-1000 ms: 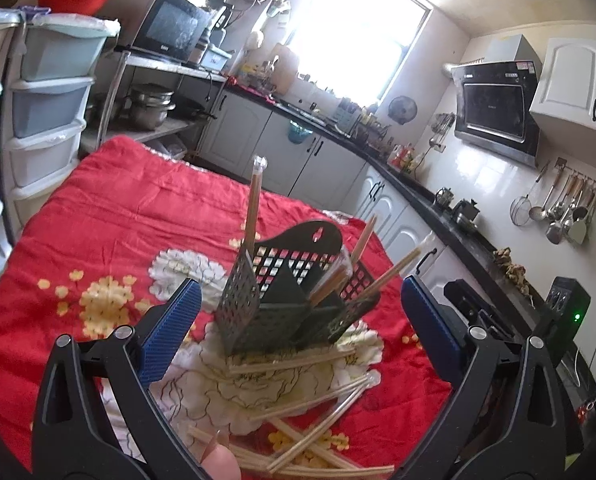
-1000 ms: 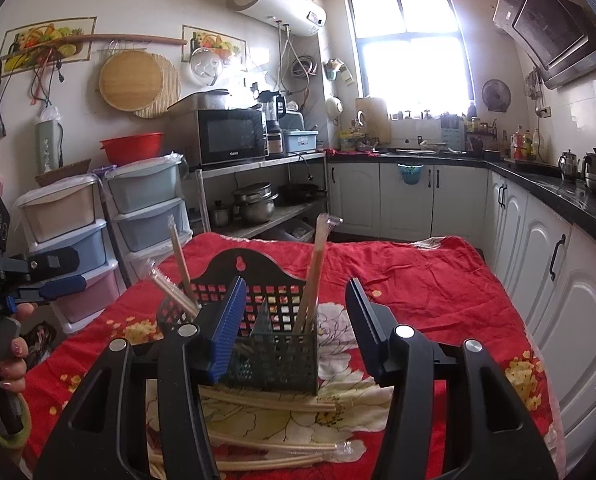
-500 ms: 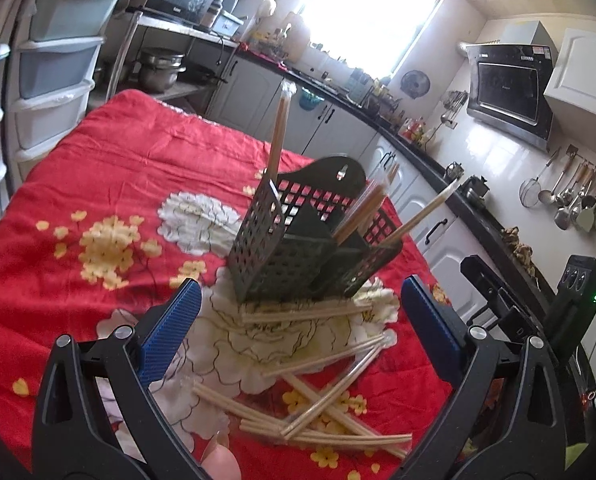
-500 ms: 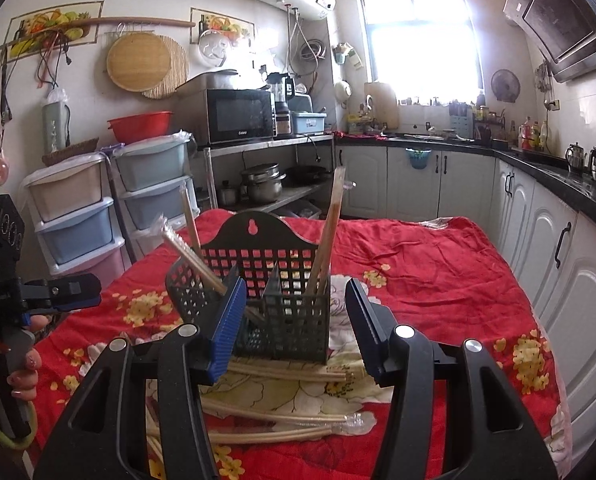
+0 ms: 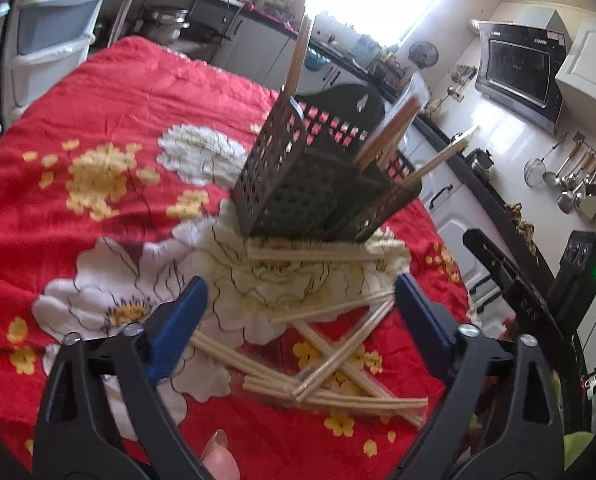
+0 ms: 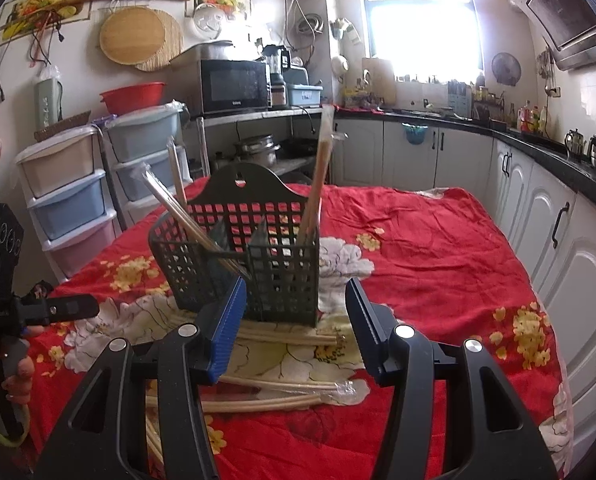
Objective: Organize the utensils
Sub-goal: 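Pull both open grippers back from the basket toward the chopstick pile, then close the left gripper on a wooden chopstick while the right gripper grasps another chopstick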
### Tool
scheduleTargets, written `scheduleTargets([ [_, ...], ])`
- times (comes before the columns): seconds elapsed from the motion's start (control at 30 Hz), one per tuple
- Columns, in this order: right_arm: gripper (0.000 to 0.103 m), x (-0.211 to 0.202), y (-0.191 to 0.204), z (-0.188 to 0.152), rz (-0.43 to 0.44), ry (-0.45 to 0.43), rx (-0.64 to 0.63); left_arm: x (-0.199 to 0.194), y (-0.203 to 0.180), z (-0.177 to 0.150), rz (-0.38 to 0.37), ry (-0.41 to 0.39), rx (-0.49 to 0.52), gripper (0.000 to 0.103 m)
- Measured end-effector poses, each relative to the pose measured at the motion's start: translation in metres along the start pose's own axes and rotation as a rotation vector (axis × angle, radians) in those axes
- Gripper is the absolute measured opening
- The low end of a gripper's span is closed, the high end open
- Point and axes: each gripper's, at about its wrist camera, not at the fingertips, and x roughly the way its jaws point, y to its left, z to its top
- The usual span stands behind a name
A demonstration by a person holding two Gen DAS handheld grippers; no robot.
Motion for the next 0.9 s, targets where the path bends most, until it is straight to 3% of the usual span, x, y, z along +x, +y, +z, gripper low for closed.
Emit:
scheduleTargets([
  [0.2,0.050,0.007,-0.005,-0.006,-0.008,0.031,0.007,0.009,0.005,-0.012,-0.011,0.064,-0.005,0.066],
  [0.5,0.050,0.016,-0.010,-0.011,-0.023,0.068,0.017,0.024,0.008,-0.025,-0.046,0.133,-0.028,0.052],
  [0.9,0.050,0.038,-0.027,-0.018,-0.057,0.145,0.046,0.044,0.021,-0.024,-0.108,0.188,-0.125,0.041],
])
